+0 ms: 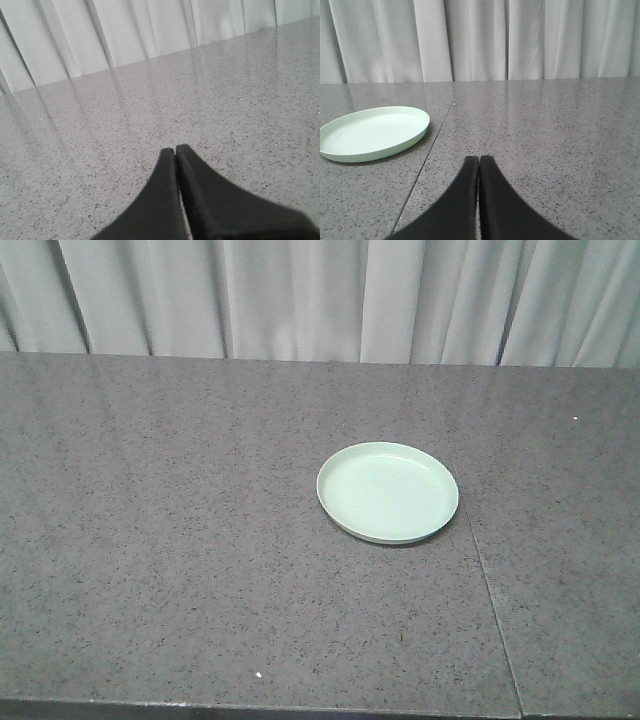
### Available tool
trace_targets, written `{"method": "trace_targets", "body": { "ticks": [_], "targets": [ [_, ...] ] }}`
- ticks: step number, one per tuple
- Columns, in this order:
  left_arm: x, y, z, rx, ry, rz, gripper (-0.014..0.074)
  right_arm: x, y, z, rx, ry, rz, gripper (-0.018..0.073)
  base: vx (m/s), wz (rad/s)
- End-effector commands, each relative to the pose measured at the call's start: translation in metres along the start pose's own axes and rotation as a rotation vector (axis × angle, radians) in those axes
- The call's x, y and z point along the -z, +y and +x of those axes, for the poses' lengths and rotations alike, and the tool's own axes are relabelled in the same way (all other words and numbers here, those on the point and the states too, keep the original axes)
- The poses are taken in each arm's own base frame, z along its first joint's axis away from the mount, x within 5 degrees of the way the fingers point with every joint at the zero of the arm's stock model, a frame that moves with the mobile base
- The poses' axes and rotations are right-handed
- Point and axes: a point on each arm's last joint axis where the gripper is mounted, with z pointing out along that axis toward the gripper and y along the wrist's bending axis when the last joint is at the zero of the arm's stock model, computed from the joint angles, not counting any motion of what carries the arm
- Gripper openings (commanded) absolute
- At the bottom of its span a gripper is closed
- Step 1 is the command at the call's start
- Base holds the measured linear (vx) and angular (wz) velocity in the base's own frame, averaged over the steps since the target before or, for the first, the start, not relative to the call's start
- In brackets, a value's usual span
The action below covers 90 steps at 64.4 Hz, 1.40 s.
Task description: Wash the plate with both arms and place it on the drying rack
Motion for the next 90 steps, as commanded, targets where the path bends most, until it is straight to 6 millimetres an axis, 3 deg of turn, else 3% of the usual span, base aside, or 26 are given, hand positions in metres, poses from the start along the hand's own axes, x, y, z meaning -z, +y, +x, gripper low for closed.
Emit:
{"method": "trace_targets", "body": {
  "ticks": [1,60,63,75,83,90],
  "targets": [
    [0.004,0.002,-0.016,0.011,-0.11,-0.018,-0.0006,0.0,0.0,-0.006,0.005,-0.075,-0.001,-0.0001,0.0,0.0],
    [0.004,0.002,-0.016,0.011,-0.11,-0.018,-0.0006,0.0,0.0,-0.007,0.002,-0.082,-0.002,-0.0001,0.0,0.0],
    [0.004,0.002,-0.016,0.011,-0.11,-0.018,-0.0006,0.001,0.001,-0.009,-0.033,-0.104,-0.006,-0.0001,0.0,0.0],
    [0.004,0.002,-0.016,0.011,-0.11,-0.018,-0.0006,0.001,0.0,-0.014,-0.45,-0.162,-0.03,-0.0001,0.0,0.0],
    [0.004,0.002,-0.016,0.011,-0.11,-0.018,-0.0006,0.003,-0.001,-0.02,-0.537,-0.185,-0.038,-0.0001,0.0,0.0],
    [0.004,0.002,-0.016,0.011,-0.11,-0.018,-0.0006,0.009,0.002,-0.048,-0.469,-0.226,-0.063,-0.0001,0.0,0.0]
  ]
}}
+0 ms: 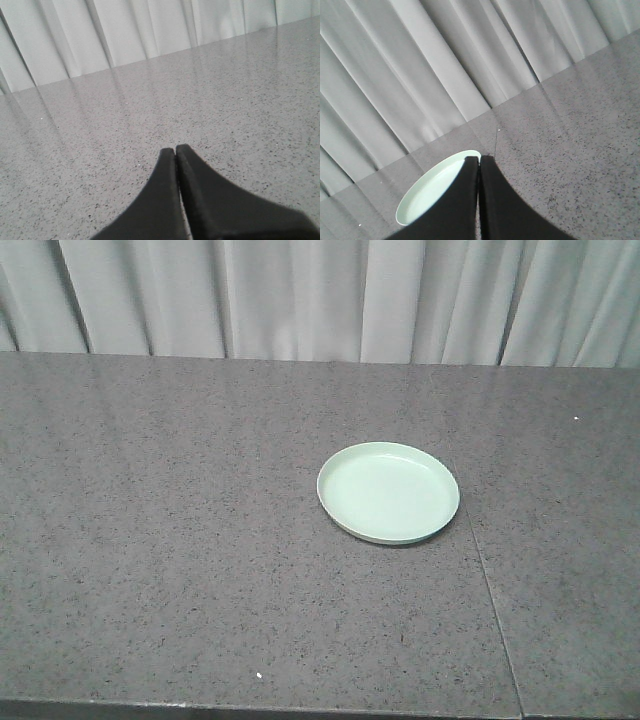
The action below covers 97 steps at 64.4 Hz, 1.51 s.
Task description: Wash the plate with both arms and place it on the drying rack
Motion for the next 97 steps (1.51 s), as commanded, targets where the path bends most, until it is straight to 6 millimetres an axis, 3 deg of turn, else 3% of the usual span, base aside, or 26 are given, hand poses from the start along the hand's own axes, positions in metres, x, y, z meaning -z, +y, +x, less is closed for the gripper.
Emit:
{"method": "trace_targets", "body": {
  "ticks": [1,8,15,26,31,36,47,59,70,81,97],
  "targets": [
    [0.004,0.002,-0.016,0.011,-0.11,-0.018,-0.0006,0.005,0.022,-0.036,0.059,-0.128,-0.059,-0.0001,0.0,0.0],
    [0.004,0.002,-0.016,0.011,-0.11,-0.018,-0.0006,0.005,0.046,-0.066,0.168,-0.06,-0.064,0.001,0.0,0.0],
    [0.004,0.002,-0.016,0.011,-0.11,-0.018,-0.0006,-0.007,0.066,-0.091,0.273,0.085,-0.044,0.0072,0.0,0.0],
    [0.004,0.002,-0.016,0.011,-0.11,-0.018,-0.0006,-0.032,0.087,-0.12,0.385,0.172,-0.042,0.0354,0.0,0.0],
    [0.004,0.002,-0.016,0.011,-0.11,-0.018,-0.0006,-0.044,0.088,-0.126,0.385,0.127,-0.034,0.0489,0.0,0.0],
    [0.004,0.002,-0.016,0.011,-0.11,-0.018,-0.0006,-0.054,0.089,-0.131,0.375,0.08,-0.029,0.0567,0.0,0.0],
    [0.004,0.002,-0.016,0.011,-0.11,-0.018,-0.0006,-0.081,0.106,-0.152,0.457,0.173,-0.044,0.0568,0.0,0.0],
    [0.004,0.002,-0.016,0.011,-0.11,-0.018,-0.0006,-0.132,0.136,-0.177,0.539,0.358,-0.141,0.054,0.0,0.0],
    [0.004,0.002,-0.016,0.011,-0.11,-0.018,-0.0006,-0.195,0.148,-0.176,0.57,0.566,-0.246,0.0537,0.0,0.0],
    [0.004,0.002,-0.016,0.011,-0.11,-0.018,-0.0006,-0.26,0.14,-0.157,0.559,0.737,-0.266,0.0537,0.0,0.0],
    [0.004,0.002,-0.016,0.011,-0.11,-0.018,-0.0006,-0.347,0.136,-0.082,0.701,0.983,-0.169,0.0537,0.0,0.0]
  ]
}}
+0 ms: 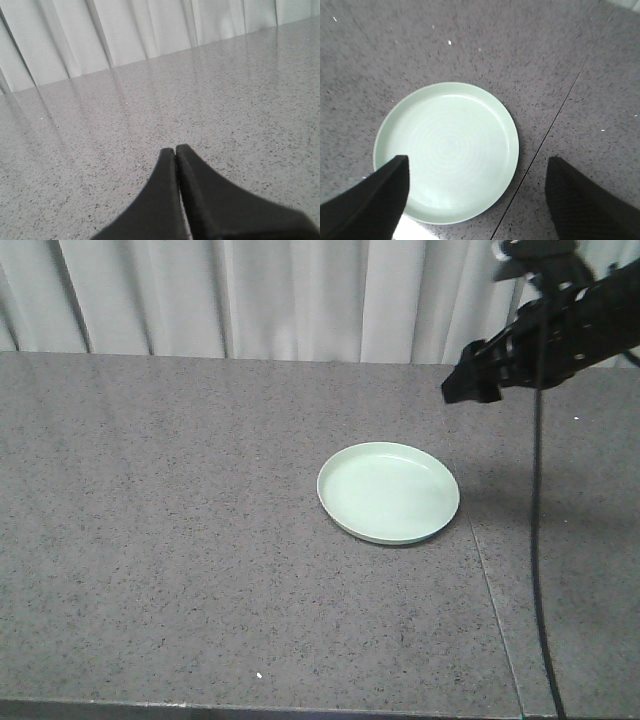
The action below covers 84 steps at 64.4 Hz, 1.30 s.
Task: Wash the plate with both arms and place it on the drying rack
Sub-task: 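Lower the right gripper onto the rim of the pale green plate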
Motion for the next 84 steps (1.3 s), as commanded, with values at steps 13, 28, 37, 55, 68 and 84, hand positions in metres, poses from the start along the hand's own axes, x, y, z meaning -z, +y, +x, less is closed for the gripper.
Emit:
{"method": "trace_targets", "body": {
  "ticks": [13,28,37,55,68,84],
  "targets": [
    [0.004,0.002,-0.016,0.011,-0.11,-0.018,-0.0006,-0.072,-0.013,-0.029,-0.032,0.148,0.147,0.0537,0.0,0.0],
    [0.004,0.002,-0.016,0.011,-0.11,-0.018,-0.0006,-0.113,-0.027,-0.023,-0.075,0.278,0.155,0.0537,0.0,0.0],
    [0.004,0.002,-0.016,0.011,-0.11,-0.018,-0.0006,-0.125,-0.029,-0.016,-0.079,0.323,0.148,0.0537,0.0,0.0],
    [0.004,0.002,-0.016,0.011,-0.11,-0.018,-0.0006,-0.134,-0.03,-0.007,-0.095,0.387,0.142,0.0486,0.0,0.0],
    [0.004,0.002,-0.016,0.011,-0.11,-0.018,-0.0006,-0.134,-0.029,-0.005,-0.111,0.411,0.139,0.0235,0.0,0.0],
    [0.004,0.002,-0.016,0.011,-0.11,-0.018,-0.0006,-0.133,-0.028,-0.004,-0.116,0.43,0.131,-0.0011,0.0,0.0]
  ]
}}
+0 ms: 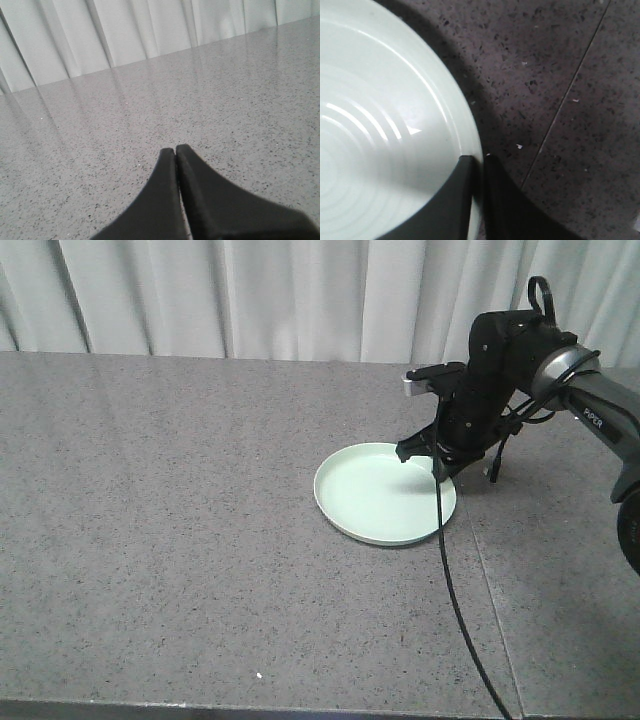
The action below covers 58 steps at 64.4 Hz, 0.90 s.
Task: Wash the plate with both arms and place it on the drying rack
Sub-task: 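Lower the right gripper onto the rim of the pale green plate, then close the right gripper on the plate rim and lift it up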
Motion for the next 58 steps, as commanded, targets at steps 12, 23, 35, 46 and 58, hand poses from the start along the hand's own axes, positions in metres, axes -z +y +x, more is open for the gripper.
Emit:
{"method": "trace_targets", "body": {
  "ticks": [12,23,35,46,58],
  "targets": [
    [0.004,0.002,-0.016,0.011,-0.11,-0.018,-0.0006,0.048,0.001,0.0,-0.011,-0.065,-0.02,-0.0008,0.0,0.0],
    [0.004,0.002,-0.016,0.011,-0.11,-0.018,-0.0006,0.081,0.0,0.004,0.001,-0.143,-0.05,-0.0006,0.0,0.0],
    [0.004,0.002,-0.016,0.011,-0.11,-0.018,-0.0006,0.139,-0.006,0.015,-0.014,-0.278,-0.104,-0.0004,0.0,0.0],
    [0.004,0.002,-0.016,0.012,-0.11,-0.018,-0.0006,0.213,-0.012,0.04,-0.04,-0.465,-0.188,-0.0003,0.0,0.0],
    [0.004,0.002,-0.016,0.012,-0.11,-0.018,-0.0006,0.286,-0.009,0.084,-0.04,-0.639,-0.199,-0.0001,0.0,0.0]
  ]
}}
